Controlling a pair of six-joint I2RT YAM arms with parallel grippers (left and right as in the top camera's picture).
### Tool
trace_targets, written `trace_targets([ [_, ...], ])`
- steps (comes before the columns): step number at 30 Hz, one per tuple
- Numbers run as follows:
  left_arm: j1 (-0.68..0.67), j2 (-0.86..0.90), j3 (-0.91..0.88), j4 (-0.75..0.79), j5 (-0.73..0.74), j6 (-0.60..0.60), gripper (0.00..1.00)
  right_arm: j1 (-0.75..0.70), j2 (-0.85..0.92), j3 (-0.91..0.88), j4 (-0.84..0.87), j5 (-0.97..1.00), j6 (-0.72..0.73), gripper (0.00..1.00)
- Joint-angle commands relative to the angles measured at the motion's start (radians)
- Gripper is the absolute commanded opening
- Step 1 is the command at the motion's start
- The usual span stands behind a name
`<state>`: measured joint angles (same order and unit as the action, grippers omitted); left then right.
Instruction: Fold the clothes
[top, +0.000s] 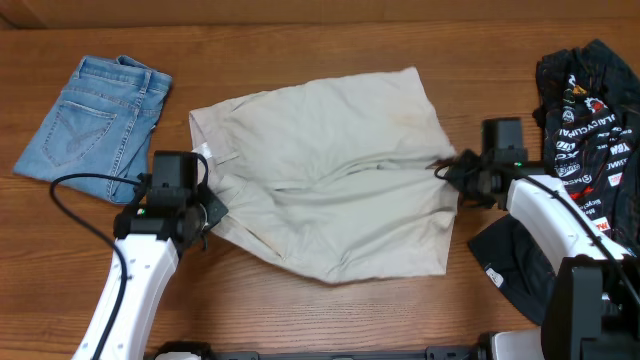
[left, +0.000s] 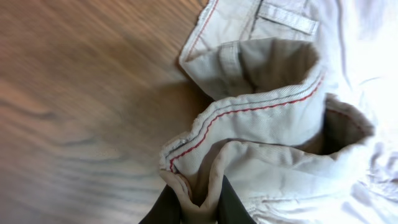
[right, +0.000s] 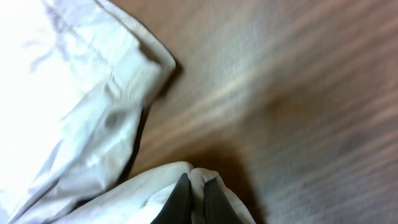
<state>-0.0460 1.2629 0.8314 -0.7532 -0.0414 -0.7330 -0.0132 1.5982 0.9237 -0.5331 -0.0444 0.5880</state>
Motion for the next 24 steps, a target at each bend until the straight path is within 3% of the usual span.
trace_targets([
  [1,-0.003,0.06,0.016,0.041,0.057,-0.007,0.04,-0.015,0.0,0.029,0.013,0.029,-0.07,0.04],
  [3,-0.011,0.089,0.016,0.058,0.07,-0.008,0.04,-0.015,0.001,0.029,0.005,0.029,-0.073,0.08],
  [5,-0.03,0.112,0.016,0.064,0.072,-0.008,0.04,-0.015,0.001,0.028,-0.002,0.028,-0.085,0.5],
  [6,-0.04,0.119,0.016,0.064,0.068,-0.008,0.04,-0.015,0.001,0.029,-0.006,0.027,-0.093,0.64],
  [8,-0.054,0.123,0.016,0.062,0.059,-0.007,0.04,-0.015,0.001,0.038,-0.047,0.028,-0.092,0.77],
  [11,-0.06,0.122,0.016,0.058,0.042,-0.003,0.04,-0.019,-0.005,0.069,-0.17,0.024,-0.09,0.83],
  [19,-0.06,0.122,0.016,0.057,0.034,0.009,0.04,-0.009,-0.079,0.104,-0.583,0.002,-0.012,0.84],
  [24,-0.06,0.122,0.016,0.05,0.034,0.024,0.04,0.01,-0.098,0.023,-0.624,-0.087,-0.012,0.83],
])
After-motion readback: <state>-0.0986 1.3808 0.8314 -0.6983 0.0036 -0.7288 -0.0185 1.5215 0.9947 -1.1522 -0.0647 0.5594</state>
